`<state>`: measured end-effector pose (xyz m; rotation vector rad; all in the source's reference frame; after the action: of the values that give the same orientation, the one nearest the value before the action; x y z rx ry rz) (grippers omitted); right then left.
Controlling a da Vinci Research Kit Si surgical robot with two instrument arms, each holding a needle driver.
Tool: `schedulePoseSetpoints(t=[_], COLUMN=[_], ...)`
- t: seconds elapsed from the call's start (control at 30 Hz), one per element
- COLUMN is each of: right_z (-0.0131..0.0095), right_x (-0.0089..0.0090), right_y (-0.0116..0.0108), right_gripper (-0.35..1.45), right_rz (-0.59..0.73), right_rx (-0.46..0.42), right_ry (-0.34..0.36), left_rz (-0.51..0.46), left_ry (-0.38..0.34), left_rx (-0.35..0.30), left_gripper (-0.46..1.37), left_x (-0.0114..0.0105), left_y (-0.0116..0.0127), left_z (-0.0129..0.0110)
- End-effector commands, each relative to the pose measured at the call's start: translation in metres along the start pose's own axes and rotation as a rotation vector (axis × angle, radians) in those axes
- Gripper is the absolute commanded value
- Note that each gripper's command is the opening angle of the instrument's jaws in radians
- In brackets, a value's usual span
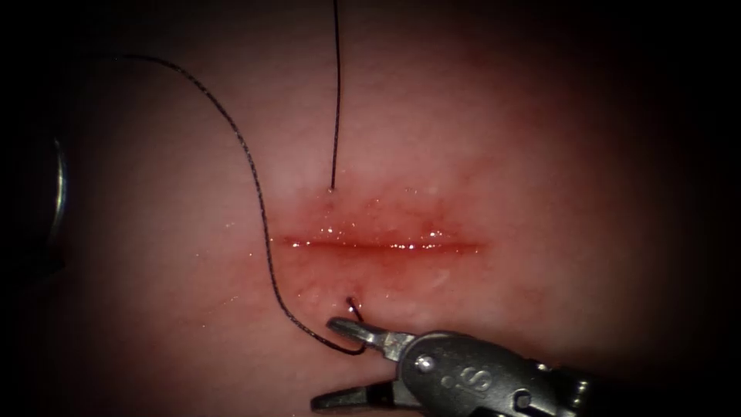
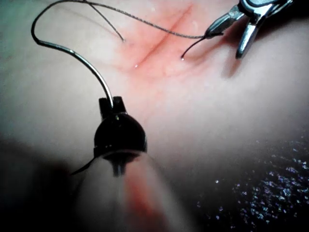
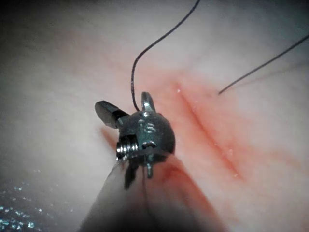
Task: Wound Closure
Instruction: Use the right gripper to pull the suture until a short tail is left on top of the cut
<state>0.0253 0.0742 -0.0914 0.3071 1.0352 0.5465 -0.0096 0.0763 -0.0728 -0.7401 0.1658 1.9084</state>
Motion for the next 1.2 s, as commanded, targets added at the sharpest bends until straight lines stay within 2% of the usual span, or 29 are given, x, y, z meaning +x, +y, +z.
schedulePoseSetpoints(t=[0.03,0.17,0.3,0.4,0.67,0.73,0.8,0.9,1.03,1.1,1.13,1.17,1.2], right_z=[-0.0004,-0.0014,-0.0014,-0.0004,0.0040,0.0046,0.0053,0.0058,0.0063,0.0062,0.0061,0.0060,0.0059], right_x=[0.0000,-0.0005,-0.0013,-0.0020,-0.0040,-0.0039,-0.0035,-0.0034,-0.0042,-0.0045,-0.0046,-0.0047,-0.0047], right_y=[0.0003,0.0014,0.0024,0.0028,0.0039,0.0041,0.0046,0.0049,0.0054,0.0055,0.0055,0.0055,0.0056], right_gripper=[1.43,1.41,1.37,1.34,1.24,1.17,1.02,0.95,0.84,0.70,0.54,0.20,-0.35], right_rz=[0.001,0.000,-0.023,-0.037,-0.065,-0.052,-0.043,-0.030,-0.036,-0.036,-0.031,-0.020,-0.008], right_rx=[-0.002,-0.026,-0.038,-0.053,-0.018,-0.019,-0.026,-0.029,-0.031,-0.029,-0.028,-0.027,-0.023], right_ry=[0.002,0.009,0.007,0.012,-0.013,-0.012,-0.012,-0.018,-0.055,-0.055,-0.055,-0.055,-0.055], left_rz=[0.001,-0.001,-0.001,0.001,0.013,0.013,0.013,0.014,0.014,0.014,0.014,0.014,0.014], left_ry=[0.007,0.022,0.035,0.030,0.027,0.028,0.028,0.028,0.028,0.028,0.028,0.028,0.028], left_rx=[0.008,0.041,0.075,0.079,0.078,0.077,0.077,0.077,0.076,0.079,0.079,0.079,0.079], left_gripper=[-0.35,-0.35,-0.35,-0.35,-0.35,-0.35,-0.35,-0.35,-0.35,-0.35,-0.35,-0.35,-0.35], left_x=[-0.0001,-0.0004,-0.0001,0.0001,0.0002,0.0002,0.0002,0.0002,0.0002,0.0002,0.0002,0.0002,0.0002], left_y=[-0.0004,-0.0020,-0.0034,-0.0040,-0.0041,-0.0042,-0.0042,-0.0042,-0.0043,-0.0043,-0.0043,-0.0043,-0.0043], left_z=[-0.0003,-0.0015,-0.0025,-0.0030,-0.0031,-0.0031,-0.0031,-0.0031,-0.0031,-0.0031,-0.0031,-0.0031,-0.0031])
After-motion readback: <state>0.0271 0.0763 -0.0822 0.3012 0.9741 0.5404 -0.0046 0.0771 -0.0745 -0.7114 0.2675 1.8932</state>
